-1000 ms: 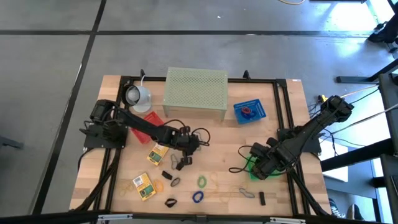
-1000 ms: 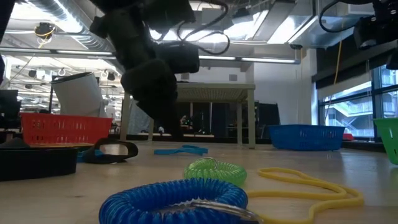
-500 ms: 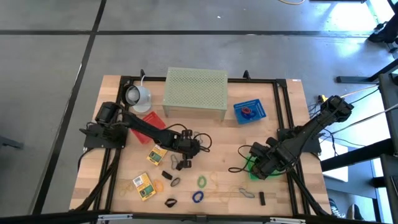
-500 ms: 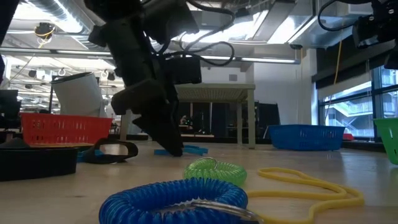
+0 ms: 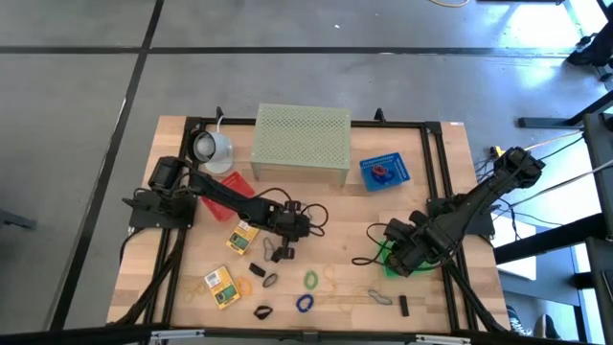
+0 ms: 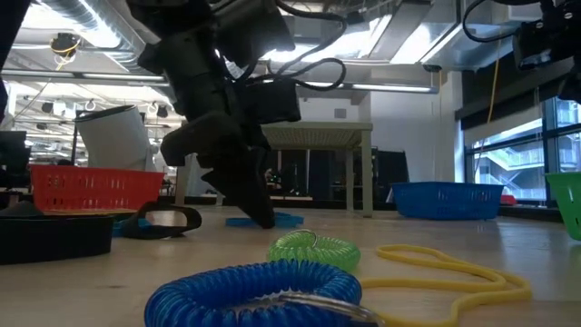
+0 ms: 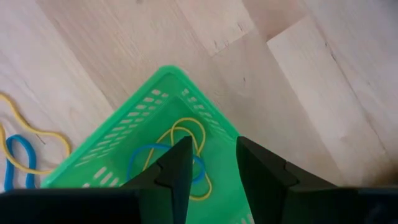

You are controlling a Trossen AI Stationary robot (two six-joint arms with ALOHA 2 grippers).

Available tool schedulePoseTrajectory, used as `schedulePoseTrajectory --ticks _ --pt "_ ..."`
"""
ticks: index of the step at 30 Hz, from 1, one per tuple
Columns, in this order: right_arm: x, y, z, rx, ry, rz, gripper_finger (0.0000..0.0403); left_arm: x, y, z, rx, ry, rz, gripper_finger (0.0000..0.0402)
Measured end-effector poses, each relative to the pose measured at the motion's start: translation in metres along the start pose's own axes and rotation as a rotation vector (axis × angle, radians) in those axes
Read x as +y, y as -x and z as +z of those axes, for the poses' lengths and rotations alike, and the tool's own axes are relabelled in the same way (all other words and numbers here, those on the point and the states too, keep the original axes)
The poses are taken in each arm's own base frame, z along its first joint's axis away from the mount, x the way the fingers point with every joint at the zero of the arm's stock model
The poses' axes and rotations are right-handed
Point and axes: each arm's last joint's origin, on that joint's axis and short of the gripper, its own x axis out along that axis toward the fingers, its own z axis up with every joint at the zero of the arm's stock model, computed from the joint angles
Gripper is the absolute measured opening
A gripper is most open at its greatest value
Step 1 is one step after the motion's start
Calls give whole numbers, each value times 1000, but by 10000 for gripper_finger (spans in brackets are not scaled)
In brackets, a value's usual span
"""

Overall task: Pick & Place Office Desk Supplies
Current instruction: Put the blue rubber band into the green bin

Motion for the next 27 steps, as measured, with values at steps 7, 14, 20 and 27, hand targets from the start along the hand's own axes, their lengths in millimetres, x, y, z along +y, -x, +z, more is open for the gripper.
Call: schedulePoseTrajectory --ticks 7,14,20,27 --pt "-1 0 3 -104 1 -33 125 -10 28 27 -115 -66 10 3" --pt "2 2 12 -380 -6 -65 125 -25 80 63 -325 -6 199 3" --pt "15 9 24 -705 82 -72 125 -38 119 71 -473 96 380 3" --pt "35 23 42 -946 318 -146 125 -56 132 68 -512 44 412 3"
